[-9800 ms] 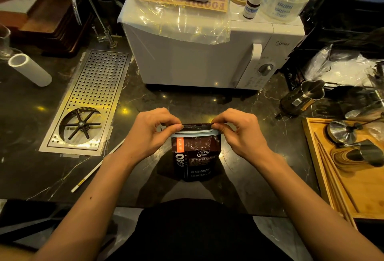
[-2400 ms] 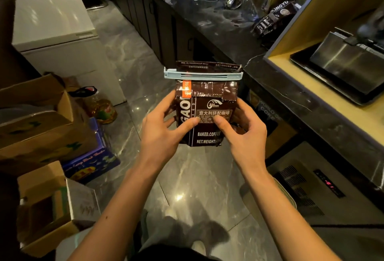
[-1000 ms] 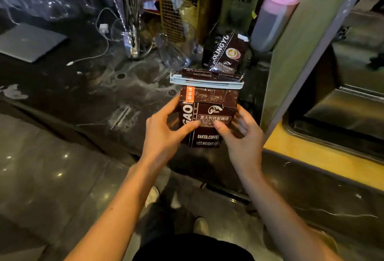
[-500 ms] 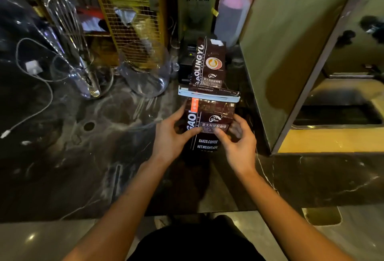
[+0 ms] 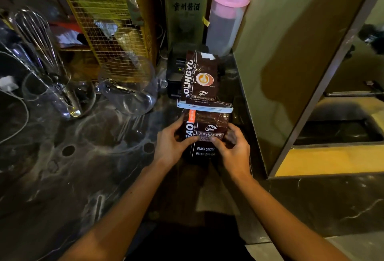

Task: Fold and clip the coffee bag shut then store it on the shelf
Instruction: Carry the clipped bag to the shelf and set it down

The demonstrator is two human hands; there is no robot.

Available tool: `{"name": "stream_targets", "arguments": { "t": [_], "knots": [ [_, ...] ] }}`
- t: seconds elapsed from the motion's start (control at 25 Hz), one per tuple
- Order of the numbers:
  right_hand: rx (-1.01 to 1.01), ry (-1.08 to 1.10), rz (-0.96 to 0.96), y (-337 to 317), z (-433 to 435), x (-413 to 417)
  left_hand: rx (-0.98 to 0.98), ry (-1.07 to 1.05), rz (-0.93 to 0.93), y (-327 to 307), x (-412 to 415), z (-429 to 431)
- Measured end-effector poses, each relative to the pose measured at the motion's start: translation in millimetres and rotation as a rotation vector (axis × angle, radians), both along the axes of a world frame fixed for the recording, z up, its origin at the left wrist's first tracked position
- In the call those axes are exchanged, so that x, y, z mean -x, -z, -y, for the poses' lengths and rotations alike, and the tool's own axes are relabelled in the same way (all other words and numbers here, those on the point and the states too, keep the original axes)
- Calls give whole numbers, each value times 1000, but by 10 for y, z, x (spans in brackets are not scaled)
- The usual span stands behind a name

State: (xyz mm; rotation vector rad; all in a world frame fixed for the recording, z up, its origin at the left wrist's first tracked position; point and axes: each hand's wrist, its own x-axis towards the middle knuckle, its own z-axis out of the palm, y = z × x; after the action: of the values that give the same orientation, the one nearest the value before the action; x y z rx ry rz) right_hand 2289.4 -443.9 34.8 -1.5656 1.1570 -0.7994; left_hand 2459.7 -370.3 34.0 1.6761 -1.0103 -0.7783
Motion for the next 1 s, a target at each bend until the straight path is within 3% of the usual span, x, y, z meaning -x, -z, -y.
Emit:
{"name": "stream_targets", "arguments": {
  "t": [1.0],
  "knots": [
    [-1,-89,-58,180,481,-304,-38,-126,18,177,-194,351]
  ]
}}
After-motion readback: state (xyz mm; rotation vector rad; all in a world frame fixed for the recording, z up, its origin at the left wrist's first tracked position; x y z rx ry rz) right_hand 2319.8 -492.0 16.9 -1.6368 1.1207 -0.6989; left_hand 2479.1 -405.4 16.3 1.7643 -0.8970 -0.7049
